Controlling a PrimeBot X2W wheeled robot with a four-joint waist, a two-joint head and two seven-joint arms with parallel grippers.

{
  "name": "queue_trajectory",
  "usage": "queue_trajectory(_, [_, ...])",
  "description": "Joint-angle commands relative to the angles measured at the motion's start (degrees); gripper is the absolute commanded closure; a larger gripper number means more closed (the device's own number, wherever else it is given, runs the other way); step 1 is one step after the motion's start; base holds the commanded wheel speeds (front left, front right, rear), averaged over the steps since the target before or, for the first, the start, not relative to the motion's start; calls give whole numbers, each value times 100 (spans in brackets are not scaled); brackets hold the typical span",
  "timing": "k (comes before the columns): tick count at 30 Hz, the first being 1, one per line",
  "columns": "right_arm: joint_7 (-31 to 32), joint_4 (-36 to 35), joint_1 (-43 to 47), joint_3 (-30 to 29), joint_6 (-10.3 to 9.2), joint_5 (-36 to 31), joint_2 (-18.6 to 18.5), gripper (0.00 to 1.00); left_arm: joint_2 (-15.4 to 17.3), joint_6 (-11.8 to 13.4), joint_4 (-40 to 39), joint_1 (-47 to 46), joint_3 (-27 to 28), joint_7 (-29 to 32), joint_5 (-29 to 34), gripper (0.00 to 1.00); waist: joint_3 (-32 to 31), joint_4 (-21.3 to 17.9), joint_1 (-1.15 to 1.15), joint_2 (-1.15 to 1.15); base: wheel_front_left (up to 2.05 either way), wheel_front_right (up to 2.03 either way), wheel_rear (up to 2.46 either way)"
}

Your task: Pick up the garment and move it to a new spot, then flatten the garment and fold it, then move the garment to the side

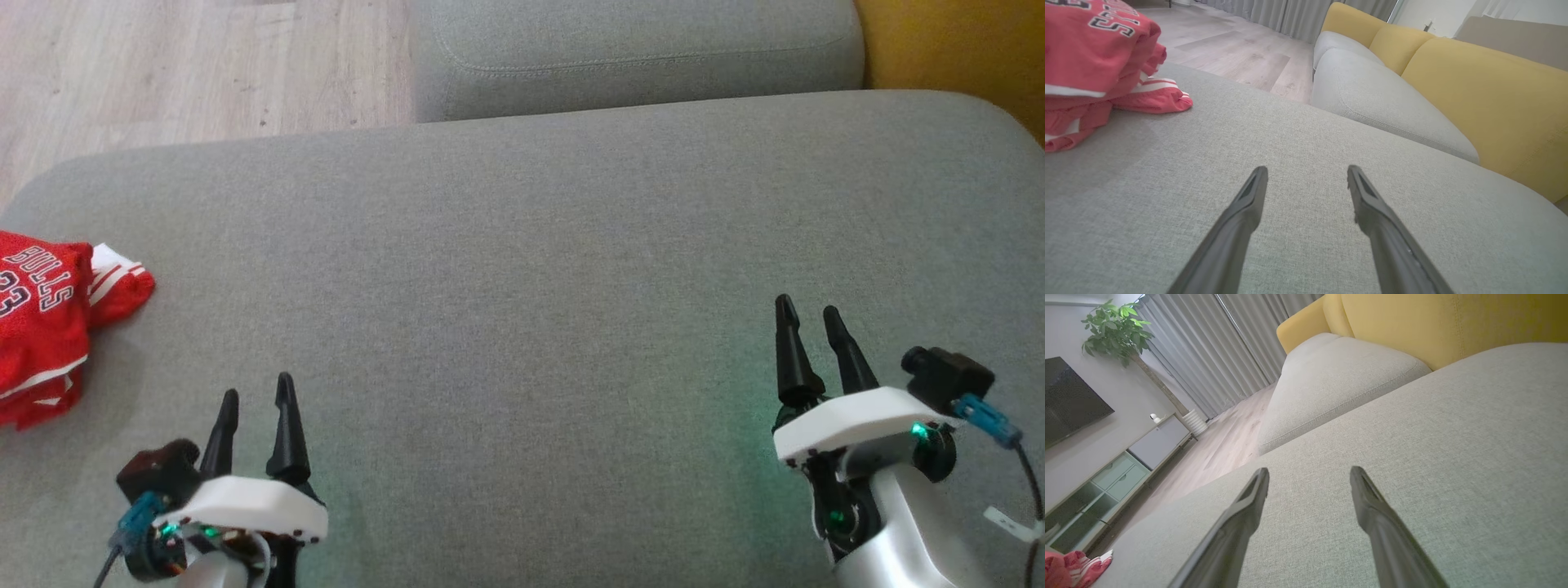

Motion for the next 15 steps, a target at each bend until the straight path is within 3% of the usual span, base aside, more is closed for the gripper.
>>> queue_trajectory(1, [-118, -145, -332, 122, 31, -273, -13, 0, 146, 58, -128, -354, 57, -93, 240, 0, -10, -3, 0, 0, 0, 0, 0])
queue_trajectory(15, [-338, -91, -264, 128, 36, -1205, -13, 0, 157, 236, -81, -269, 64, -312, 1025, 0, -46, -92, 0, 0, 0, 0, 0])
